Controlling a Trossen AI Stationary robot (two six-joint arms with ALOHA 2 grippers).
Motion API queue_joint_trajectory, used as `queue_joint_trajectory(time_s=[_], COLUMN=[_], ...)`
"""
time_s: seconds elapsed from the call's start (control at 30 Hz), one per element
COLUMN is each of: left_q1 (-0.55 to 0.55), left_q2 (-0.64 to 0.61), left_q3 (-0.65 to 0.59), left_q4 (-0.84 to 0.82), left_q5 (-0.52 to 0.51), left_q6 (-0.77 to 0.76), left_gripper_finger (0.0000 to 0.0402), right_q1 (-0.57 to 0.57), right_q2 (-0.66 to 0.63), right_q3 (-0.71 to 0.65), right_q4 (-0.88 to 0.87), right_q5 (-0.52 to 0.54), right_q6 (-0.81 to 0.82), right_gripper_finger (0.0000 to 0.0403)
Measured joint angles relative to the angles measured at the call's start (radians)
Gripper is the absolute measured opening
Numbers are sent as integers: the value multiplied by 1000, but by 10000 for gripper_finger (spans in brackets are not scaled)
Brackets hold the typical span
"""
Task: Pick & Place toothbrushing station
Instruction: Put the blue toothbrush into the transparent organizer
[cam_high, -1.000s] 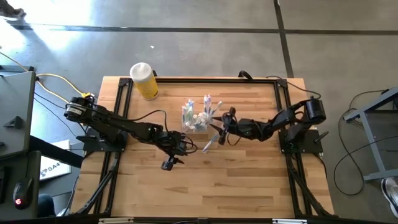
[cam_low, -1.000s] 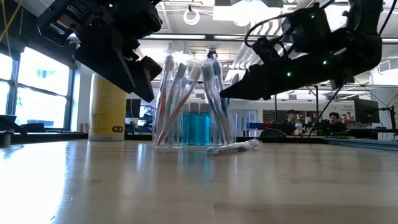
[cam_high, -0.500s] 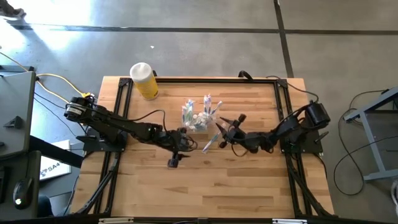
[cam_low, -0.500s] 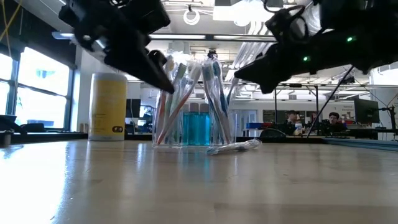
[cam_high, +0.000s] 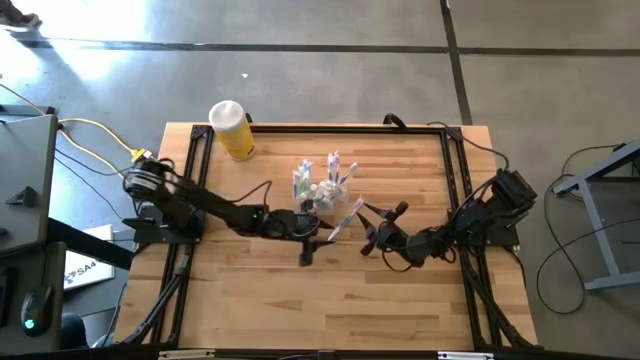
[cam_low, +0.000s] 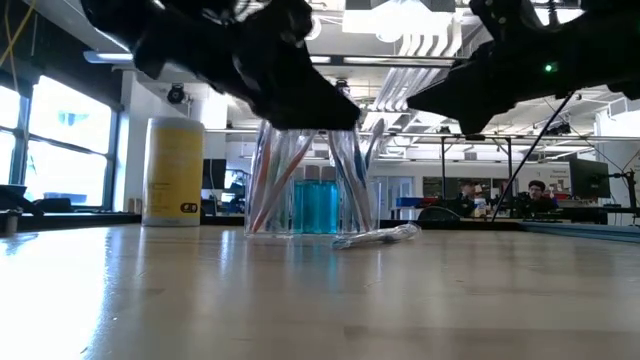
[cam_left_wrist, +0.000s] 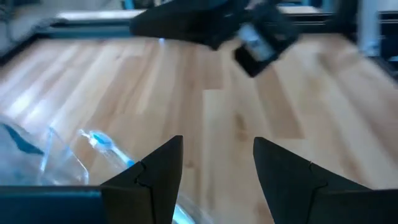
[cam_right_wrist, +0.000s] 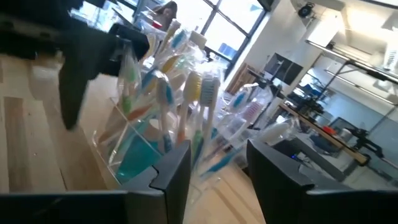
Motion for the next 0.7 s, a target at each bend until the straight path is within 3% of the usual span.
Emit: queue_joint_trajectory(time_s=[0.2,0.33,0.47,0.7], left_q1=[6,5,5,-2], left_q2=[159,234,261,262], left_q3=[78,147,226,345], left_q4=[62,-6,-168,-469], left_q5=[-113,-208,-291,-540], left_q6=[4,-26,-37,12], left_gripper_finger=[190,190,190,190], right_q1=[51,90,132,166], right_q2=[0,0,0,0], right_q3=[0,0,0,0], right_q4=[-2,-2,-3,-3], right_q5=[72,89,129,149], right_q6=[-10,-14,-36,-36], right_gripper_finger=[149,149,149,149])
